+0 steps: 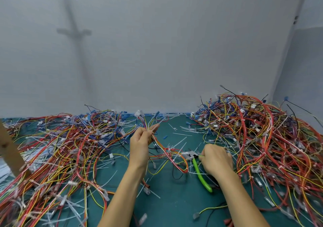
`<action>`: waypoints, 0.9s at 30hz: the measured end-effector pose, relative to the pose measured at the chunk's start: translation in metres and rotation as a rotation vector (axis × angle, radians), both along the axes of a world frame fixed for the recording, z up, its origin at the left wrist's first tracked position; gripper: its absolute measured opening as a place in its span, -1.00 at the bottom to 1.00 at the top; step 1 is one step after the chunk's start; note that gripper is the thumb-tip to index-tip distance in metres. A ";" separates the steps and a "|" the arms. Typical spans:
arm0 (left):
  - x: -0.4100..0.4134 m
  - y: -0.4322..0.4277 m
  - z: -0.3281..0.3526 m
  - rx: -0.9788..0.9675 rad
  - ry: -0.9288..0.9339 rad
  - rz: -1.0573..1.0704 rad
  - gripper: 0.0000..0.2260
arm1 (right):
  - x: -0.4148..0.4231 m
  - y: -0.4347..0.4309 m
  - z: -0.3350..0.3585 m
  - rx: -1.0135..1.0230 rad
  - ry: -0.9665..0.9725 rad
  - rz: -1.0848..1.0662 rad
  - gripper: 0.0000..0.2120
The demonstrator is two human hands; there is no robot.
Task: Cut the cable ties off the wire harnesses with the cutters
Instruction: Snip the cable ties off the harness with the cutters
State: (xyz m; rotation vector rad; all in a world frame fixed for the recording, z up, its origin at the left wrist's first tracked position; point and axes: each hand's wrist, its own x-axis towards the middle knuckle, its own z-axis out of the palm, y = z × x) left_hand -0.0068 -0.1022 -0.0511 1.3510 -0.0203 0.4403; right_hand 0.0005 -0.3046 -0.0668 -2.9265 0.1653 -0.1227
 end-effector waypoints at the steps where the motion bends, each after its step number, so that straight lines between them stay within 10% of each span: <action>1: 0.000 0.000 0.000 0.016 0.002 0.013 -0.73 | 0.000 0.000 0.001 0.021 -0.032 0.008 -0.87; 11: -0.003 0.000 0.000 0.175 0.043 0.093 -0.76 | -0.001 0.015 0.012 0.525 -0.743 0.187 -0.81; 20: -0.010 -0.006 0.000 0.439 0.025 0.124 -0.78 | -0.008 0.018 0.020 0.861 -0.790 -0.009 -0.50; 27: -0.011 -0.012 -0.001 0.505 -0.029 0.136 -0.78 | -0.009 0.023 0.021 1.047 -0.711 0.140 -0.85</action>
